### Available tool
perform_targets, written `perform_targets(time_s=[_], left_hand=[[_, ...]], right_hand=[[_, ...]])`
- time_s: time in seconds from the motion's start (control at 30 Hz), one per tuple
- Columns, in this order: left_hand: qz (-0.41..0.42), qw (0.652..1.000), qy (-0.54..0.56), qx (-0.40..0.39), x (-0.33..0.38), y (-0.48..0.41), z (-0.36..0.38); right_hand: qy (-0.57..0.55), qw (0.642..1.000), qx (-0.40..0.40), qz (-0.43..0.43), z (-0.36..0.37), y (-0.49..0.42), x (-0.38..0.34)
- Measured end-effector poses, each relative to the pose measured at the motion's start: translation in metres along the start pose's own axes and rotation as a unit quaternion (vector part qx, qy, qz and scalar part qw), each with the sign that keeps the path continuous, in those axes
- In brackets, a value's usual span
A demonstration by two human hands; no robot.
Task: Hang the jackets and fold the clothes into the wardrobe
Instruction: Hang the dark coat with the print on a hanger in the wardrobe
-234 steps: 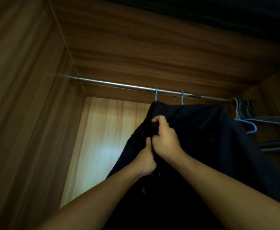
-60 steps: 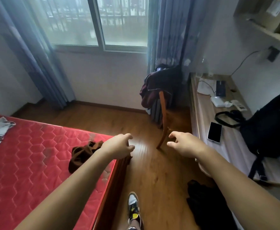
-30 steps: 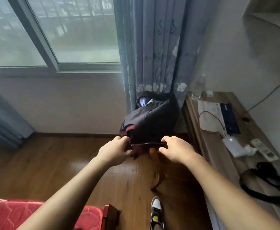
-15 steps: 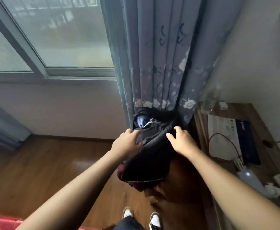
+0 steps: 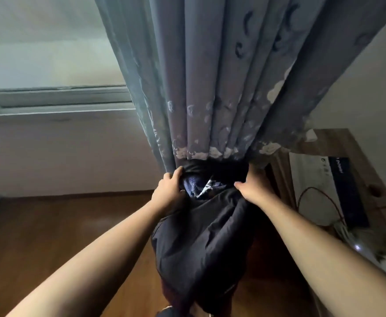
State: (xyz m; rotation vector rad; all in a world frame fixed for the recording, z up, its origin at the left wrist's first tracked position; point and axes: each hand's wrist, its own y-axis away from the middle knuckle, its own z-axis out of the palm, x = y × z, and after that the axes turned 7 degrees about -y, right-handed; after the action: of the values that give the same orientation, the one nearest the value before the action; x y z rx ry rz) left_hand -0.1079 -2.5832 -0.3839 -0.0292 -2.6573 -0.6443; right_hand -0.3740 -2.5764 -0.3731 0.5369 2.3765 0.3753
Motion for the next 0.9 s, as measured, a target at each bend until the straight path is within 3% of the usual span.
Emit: perform_targets(time_s=[0.17,0.3,0.47,0.6,0.73,0.9], left_hand=[[0.038,0.997,0.072,-0.004,-0.007,-0.046,0.005],[0.044,0.997,0.060,-0.007,-0.016,-0.061,0.010],[0.051,0.994,0.093,-0.022,-0.023,-0.047,0.005],[0.067,0.993,0.093,0.015,-0.023,-0.020,-0.005],[0.074,0.987,0.118,0.080,-0.025,0.021,-0.034],[0.088,0.961,0.189,0.182,-0.017,0.087,-0.068]], right_hand=[[-0.047,0.999,-0.011,0.022,0.010,-0.024,0.004],[-0.014,1.000,0.005,0.009,0.017,-0.027,0.002],[0.005,0.999,-0.032,0.016,0.008,-0.024,-0.004],[-0.022,0.999,-0.031,0.010,-0.009,-0.012,-0.020],[-0.048,0.997,-0.019,-0.056,-0.023,0.012,-0.042],[-0.042,0.978,-0.053,-0.197,-0.046,0.044,-0.073]])
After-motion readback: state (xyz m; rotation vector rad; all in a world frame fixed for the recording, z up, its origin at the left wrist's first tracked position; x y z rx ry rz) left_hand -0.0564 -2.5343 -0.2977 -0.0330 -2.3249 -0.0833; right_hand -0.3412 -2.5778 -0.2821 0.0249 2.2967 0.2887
